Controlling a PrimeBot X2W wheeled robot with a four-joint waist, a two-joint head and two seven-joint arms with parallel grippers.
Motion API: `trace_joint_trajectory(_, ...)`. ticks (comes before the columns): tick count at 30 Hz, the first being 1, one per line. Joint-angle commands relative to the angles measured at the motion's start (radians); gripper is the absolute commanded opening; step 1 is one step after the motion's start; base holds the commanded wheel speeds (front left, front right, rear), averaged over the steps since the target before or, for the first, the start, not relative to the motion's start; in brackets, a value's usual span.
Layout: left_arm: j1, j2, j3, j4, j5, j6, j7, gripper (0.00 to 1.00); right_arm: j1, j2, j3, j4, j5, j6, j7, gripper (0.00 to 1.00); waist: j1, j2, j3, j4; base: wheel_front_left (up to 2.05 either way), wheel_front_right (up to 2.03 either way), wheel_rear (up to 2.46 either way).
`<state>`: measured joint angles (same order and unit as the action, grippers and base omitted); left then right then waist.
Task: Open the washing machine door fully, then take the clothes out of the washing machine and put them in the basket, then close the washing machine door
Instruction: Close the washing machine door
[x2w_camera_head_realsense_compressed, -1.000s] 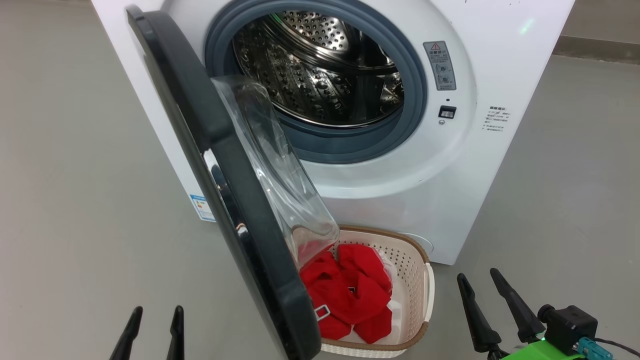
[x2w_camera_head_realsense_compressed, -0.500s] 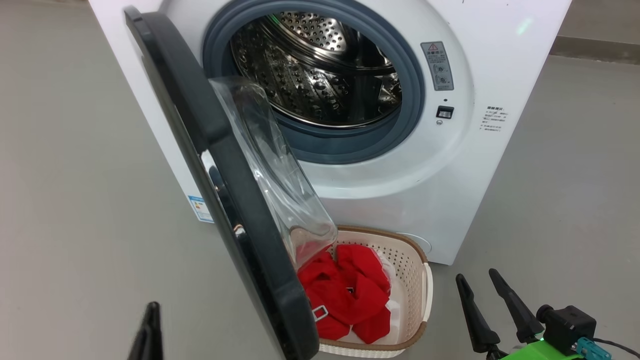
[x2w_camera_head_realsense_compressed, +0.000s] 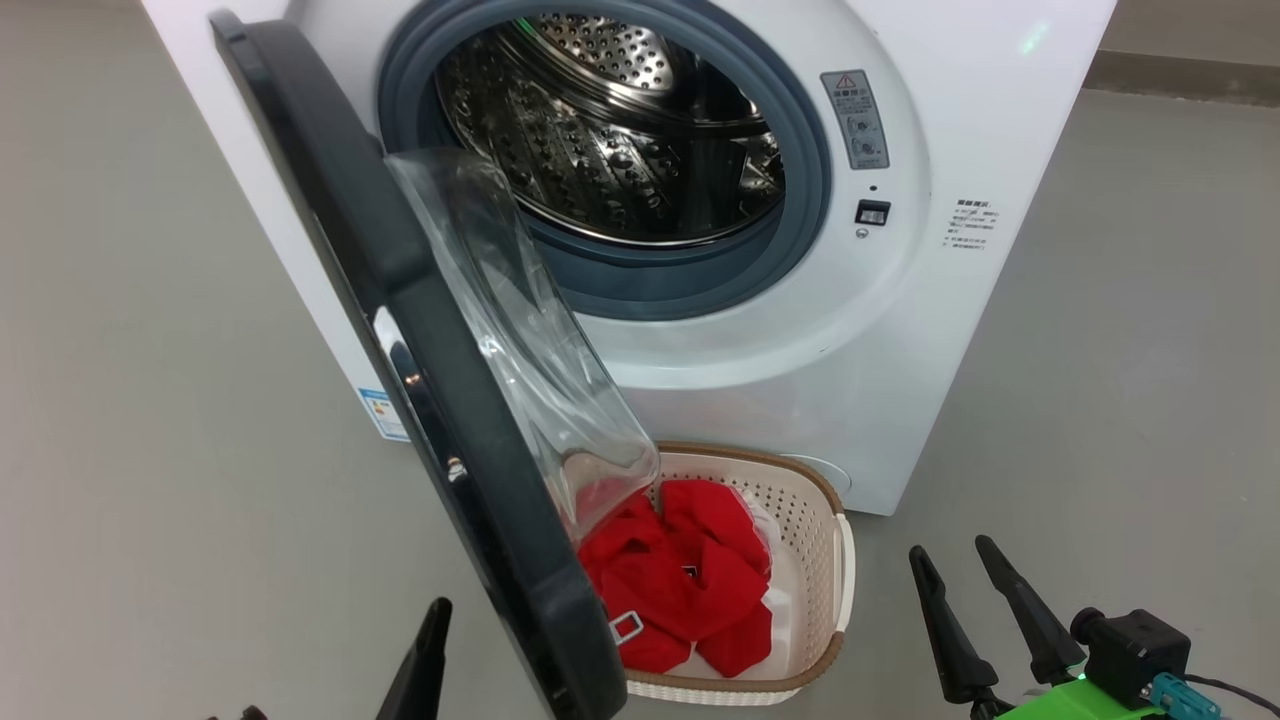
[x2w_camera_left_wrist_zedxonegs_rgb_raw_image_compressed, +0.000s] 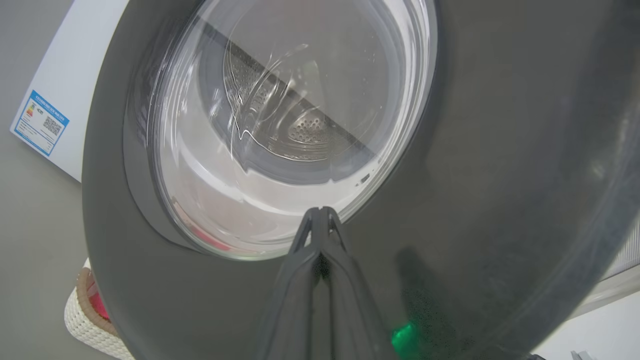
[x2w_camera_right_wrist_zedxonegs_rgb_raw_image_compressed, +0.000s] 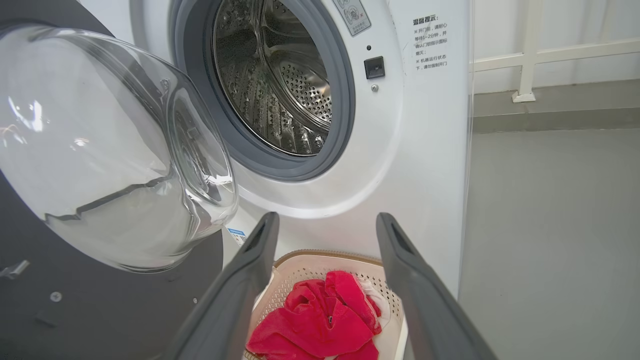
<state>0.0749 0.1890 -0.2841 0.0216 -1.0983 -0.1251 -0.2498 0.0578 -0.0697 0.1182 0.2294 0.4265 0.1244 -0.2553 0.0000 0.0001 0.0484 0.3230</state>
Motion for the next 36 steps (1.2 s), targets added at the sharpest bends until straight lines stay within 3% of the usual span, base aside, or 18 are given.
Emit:
trace_joint_trajectory(1, -0.048, 0.044, -0.004, -0.042, -0.052, -0.005, -0.012, 0.00, -0.040, -0.010, 0.026, -0.024, -0.010, 0.006, -0.006, 1.00, 0.0000, -0.0001, 0.006, -0.005, 0.00, 0.00, 0.00)
trace_joint_trajectory(6, -0.073, 0.112, -0.084, -0.088, -0.173, -0.005, -0.012, 0.00, -0.047, -0.012, 0.023, -0.025, -0.011, 0.006, -0.006, 1.00, 0.0000, -0.0001, 0.020, -0.015, 0.00, 0.00, 0.00)
trace_joint_trajectory(10, -0.100, 0.151, -0.142, -0.105, -0.211, -0.005, -0.012, 0.00, -0.054, -0.013, 0.023, -0.026, -0.011, 0.006, -0.006, 1.00, 0.0000, -0.0001, 0.031, -0.026, 0.00, 0.00, 0.00)
trace_joint_trajectory(19, -0.178, 0.165, -0.220, -0.105, -0.217, -0.005, -0.012, 0.00, -0.073, -0.012, 0.020, -0.029, -0.009, 0.006, -0.006, 1.00, 0.0000, -0.0001, 0.055, -0.072, 0.00, 0.00, 0.00)
trace_joint_trajectory(27, -0.283, 0.140, -0.266, -0.069, -0.190, -0.006, -0.012, 0.00, -0.091, -0.008, 0.013, -0.033, -0.007, 0.006, -0.006, 1.00, 0.0000, -0.0001, 0.086, -0.112, 0.00, 0.00, 0.00)
trace_joint_trajectory(36, -0.467, 0.059, -0.291, 0.038, -0.131, -0.006, -0.012, 0.00, -0.125, 0.002, 0.002, -0.040, -0.004, 0.006, -0.006, 1.00, 0.0000, -0.0001, 0.139, -0.189, 0.00, 0.00, 0.00)
